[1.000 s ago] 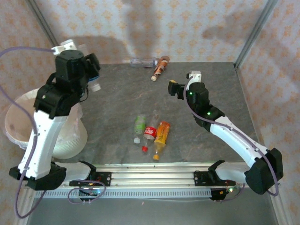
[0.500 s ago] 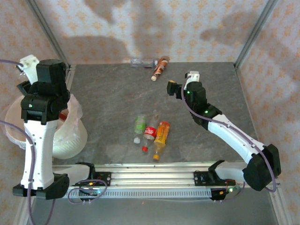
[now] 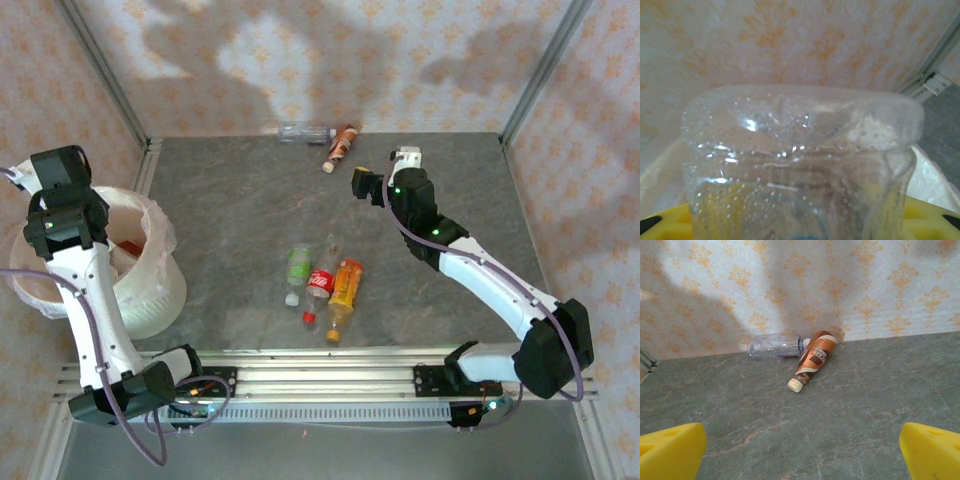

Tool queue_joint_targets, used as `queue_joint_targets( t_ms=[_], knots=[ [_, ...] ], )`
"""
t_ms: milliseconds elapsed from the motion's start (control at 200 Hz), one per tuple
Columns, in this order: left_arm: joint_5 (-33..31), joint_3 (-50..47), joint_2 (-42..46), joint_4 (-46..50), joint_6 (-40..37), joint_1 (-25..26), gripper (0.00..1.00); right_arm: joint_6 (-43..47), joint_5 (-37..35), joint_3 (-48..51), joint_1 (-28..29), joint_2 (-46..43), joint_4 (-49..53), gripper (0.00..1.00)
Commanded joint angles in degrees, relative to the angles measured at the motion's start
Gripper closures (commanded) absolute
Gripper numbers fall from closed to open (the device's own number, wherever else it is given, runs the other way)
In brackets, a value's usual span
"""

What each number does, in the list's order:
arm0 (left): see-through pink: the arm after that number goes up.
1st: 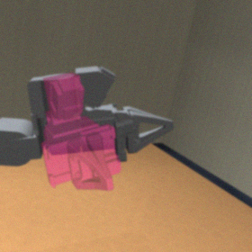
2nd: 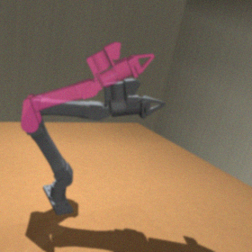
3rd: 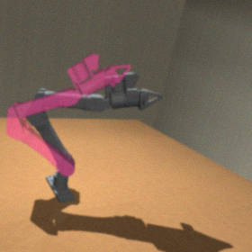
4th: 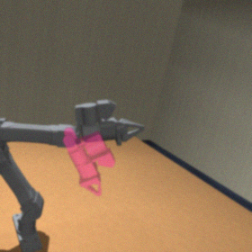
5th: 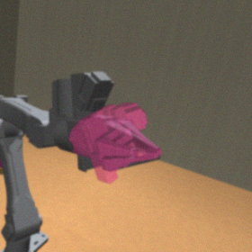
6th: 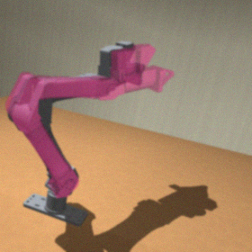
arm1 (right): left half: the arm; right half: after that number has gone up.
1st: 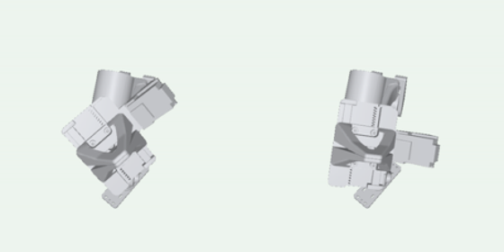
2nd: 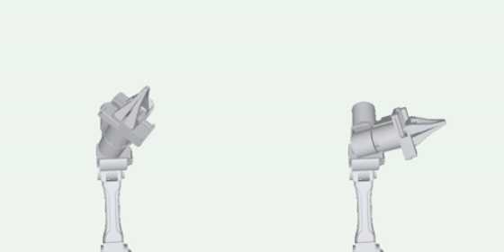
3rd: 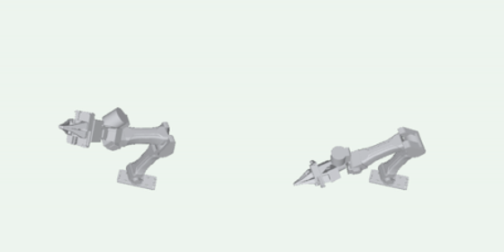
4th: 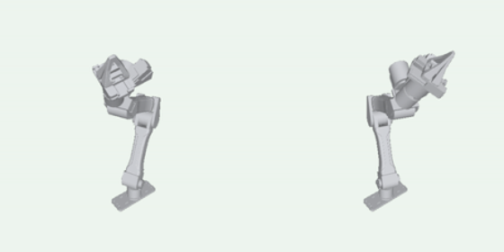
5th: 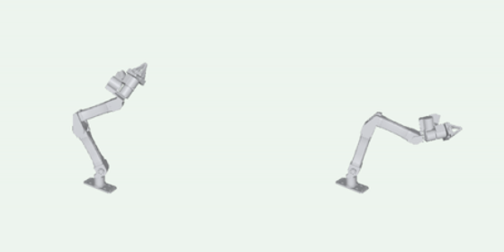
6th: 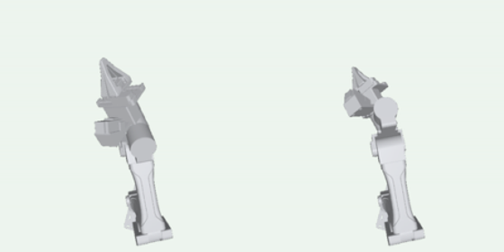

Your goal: Put the plastic bottles in the bin

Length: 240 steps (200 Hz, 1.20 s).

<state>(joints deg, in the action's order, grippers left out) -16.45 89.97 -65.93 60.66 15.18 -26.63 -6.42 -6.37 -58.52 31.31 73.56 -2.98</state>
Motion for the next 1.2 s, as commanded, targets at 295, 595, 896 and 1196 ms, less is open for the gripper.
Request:
queue_joint_targets(
  t_ms=[295, 595, 896, 1196],
  knots=[
    [8.9, -1.9, 0.2, 1.7, 2.4, -1.3, 0.16, -1.7, -0.5, -1.4, -0.3, 0.1, 0.8, 0.01],
    [20.3, -2.2, 2.1, -1.5, 4.5, -1.3, 0.03, -6.5, -6.8, -2.1, -0.3, 0.2, 3.0, 0.01],
    [37.1, -3.8, 8.1, -11.0, 12.0, 2.8, 0.0, -10.0, -7.7, -2.8, -1.6, 4.0, 5.1, 0.01],
    [39.3, -0.5, 10.0, -16.4, 17.1, 17.0, 0.01, -13.8, -9.9, -5.6, -1.6, 4.5, 13.3, 0.01]
  ],
)
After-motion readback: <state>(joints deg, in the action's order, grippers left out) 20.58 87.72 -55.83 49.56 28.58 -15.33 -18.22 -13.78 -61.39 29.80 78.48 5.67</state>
